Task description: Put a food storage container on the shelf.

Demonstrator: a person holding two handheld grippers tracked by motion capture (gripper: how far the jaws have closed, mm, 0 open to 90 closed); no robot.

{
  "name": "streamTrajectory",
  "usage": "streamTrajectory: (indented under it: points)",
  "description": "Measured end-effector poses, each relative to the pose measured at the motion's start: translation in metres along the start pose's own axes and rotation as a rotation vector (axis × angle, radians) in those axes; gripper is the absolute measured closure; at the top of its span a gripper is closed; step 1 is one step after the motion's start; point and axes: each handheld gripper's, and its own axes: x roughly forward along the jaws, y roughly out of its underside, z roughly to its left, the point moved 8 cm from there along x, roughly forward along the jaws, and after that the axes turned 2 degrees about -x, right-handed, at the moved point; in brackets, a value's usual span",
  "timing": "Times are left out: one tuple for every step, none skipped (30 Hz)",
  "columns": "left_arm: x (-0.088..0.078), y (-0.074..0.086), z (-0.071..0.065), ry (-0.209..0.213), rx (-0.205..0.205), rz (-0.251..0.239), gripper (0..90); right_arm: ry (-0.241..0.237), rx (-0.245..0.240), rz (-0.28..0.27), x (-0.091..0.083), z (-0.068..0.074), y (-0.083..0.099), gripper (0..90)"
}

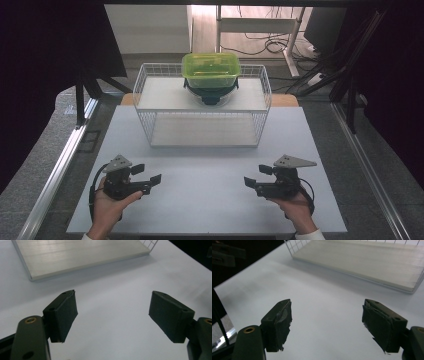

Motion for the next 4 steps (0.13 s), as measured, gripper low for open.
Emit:
streamTrajectory:
  points:
    - [0.0004, 0.0000, 0.0003, 0.000, 0.001, 0.000, 21.9, 0.005, -0.003, -0.002, -0.0013, -0.0004, 0.0001, 22.7]
    - [0.0012, 0.0008, 0.0006, 0.001, -0.001, 0.004, 21.8, 0.012, -0.005, -0.003, -0.0022, -0.0011, 0.0006, 22.0]
    - [0.0024, 0.0020, 0.0011, 0.003, -0.005, 0.009, 21.6, 0.013, -0.004, -0.005, -0.0033, -0.0018, 0.0011, 21.3]
    - [0.0032, 0.0027, 0.0016, 0.003, -0.006, 0.011, 21.4, 0.010, -0.002, -0.009, -0.0045, -0.0020, 0.0018, 20.6]
